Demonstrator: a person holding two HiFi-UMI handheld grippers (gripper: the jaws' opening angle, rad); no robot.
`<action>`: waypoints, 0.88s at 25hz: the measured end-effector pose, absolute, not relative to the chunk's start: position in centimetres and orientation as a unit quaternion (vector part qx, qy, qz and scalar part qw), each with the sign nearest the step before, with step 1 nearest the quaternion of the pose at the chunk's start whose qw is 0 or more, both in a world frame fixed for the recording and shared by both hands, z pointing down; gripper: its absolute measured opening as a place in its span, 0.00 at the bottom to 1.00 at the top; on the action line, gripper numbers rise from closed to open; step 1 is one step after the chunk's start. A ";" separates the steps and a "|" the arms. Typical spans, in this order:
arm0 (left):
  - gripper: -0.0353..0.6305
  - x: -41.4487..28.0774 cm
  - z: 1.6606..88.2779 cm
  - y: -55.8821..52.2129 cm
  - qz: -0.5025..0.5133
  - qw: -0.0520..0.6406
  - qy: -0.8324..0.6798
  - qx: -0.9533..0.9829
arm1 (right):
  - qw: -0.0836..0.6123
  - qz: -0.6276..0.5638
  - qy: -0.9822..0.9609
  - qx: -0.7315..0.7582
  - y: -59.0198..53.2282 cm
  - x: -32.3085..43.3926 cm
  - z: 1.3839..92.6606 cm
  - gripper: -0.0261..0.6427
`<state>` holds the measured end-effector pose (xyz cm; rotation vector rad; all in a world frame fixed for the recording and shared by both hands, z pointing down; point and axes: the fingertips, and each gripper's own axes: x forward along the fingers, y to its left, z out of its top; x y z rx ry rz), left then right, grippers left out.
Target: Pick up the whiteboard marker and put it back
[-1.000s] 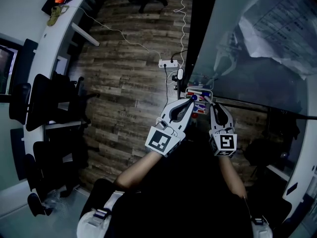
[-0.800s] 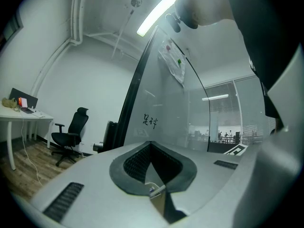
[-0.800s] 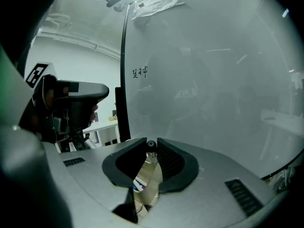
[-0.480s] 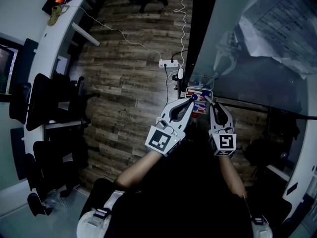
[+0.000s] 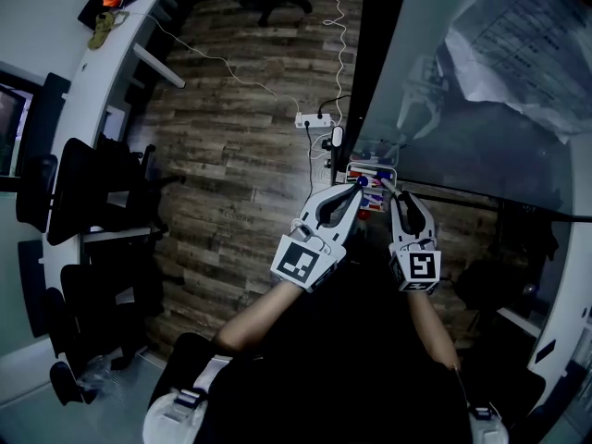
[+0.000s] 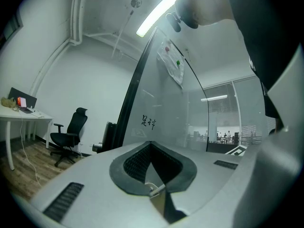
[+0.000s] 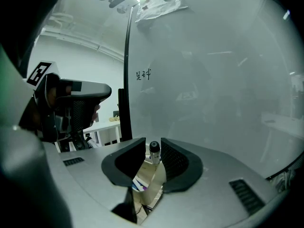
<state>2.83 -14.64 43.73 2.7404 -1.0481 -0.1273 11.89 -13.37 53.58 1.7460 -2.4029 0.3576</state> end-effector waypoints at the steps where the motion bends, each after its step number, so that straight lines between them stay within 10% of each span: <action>1: 0.06 2.8 43.7 -14.6 -0.046 0.102 -0.354 0.928 | 0.074 0.117 -0.800 0.584 -13.4 12.0 53.5 0.17; 22: 0.06 1.4 42.3 -12.8 -0.068 0.087 -0.346 0.932 | 0.048 0.082 -0.783 0.615 -11.2 12.3 50.3 0.17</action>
